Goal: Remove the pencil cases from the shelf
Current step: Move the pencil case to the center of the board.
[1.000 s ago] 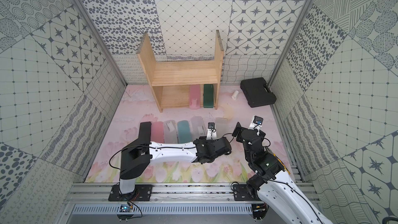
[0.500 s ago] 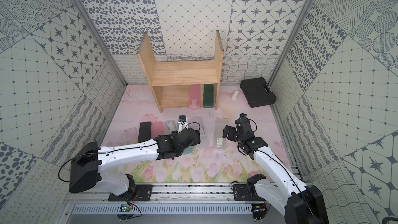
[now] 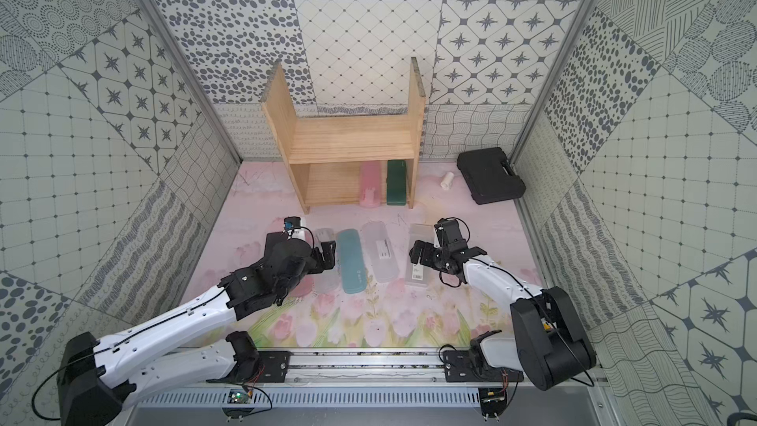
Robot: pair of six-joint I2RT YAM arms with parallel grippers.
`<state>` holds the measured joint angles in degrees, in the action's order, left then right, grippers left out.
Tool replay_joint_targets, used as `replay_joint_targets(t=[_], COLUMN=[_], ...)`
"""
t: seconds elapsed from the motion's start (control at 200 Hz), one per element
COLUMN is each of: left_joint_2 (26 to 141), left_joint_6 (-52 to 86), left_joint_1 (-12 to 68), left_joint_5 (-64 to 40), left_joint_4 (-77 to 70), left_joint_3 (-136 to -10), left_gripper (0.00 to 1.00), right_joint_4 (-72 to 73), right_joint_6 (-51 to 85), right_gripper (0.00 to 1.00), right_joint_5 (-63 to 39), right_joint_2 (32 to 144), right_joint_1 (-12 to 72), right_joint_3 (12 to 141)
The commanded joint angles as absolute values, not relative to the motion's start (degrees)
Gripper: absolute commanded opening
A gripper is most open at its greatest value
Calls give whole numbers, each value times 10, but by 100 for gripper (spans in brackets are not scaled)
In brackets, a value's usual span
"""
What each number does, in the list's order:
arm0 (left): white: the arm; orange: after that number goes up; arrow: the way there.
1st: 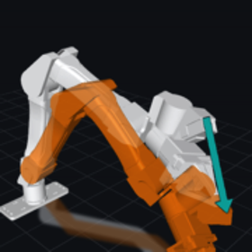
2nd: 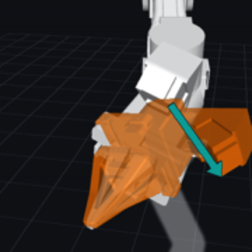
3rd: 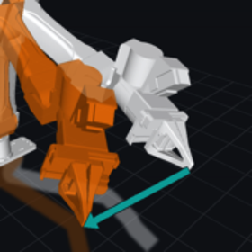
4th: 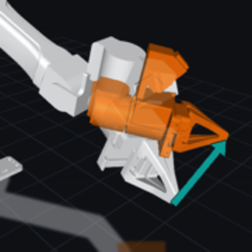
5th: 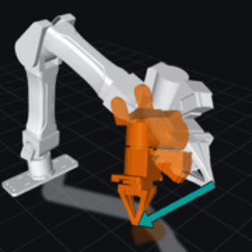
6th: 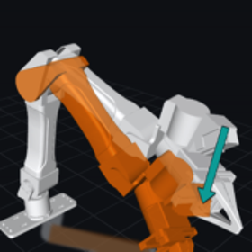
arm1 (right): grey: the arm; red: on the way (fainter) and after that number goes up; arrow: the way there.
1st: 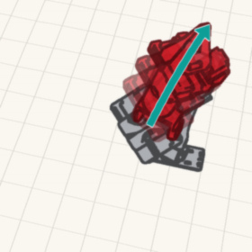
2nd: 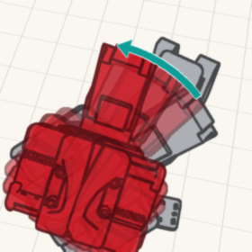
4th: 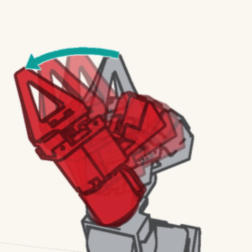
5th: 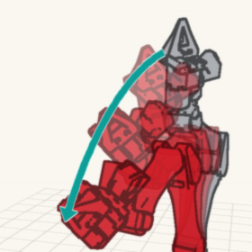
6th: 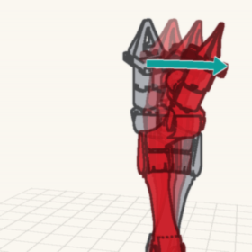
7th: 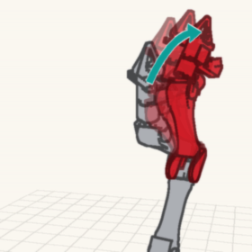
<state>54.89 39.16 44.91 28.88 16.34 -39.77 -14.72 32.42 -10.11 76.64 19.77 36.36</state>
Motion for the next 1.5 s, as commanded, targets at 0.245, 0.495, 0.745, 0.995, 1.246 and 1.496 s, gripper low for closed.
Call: replay_joint_targets(t=[0.245,0.495,0.745,0.995,1.246,1.496], left_joint_2=[497,495,493,483,463,474], left_joint_6=[336,343,343,338,330,303], left_joint_1=[394,390,388,387,382,369], left_joint_5=[225,222,219,221,219,198], left_joint_4=[199,186,184,191,208,219], left_joint_3=[-364,-351,-348,-346,-351,-370], left_gripper=[99,99,99,99,99,99], right_joint_4=[-86,-58,-48,-44,-46,-50], right_joint_6=[314,312,313,318,345,385], right_gripper=[98,98,98,98,98,98], right_joint_5=[-146,-178,-193,-198,-196,-175], right_joint_2=[825,838,886,925,942,946], right_joint_1=[195,197,215,259,294,326], right_joint_3=[400,405,445,483,497,504])
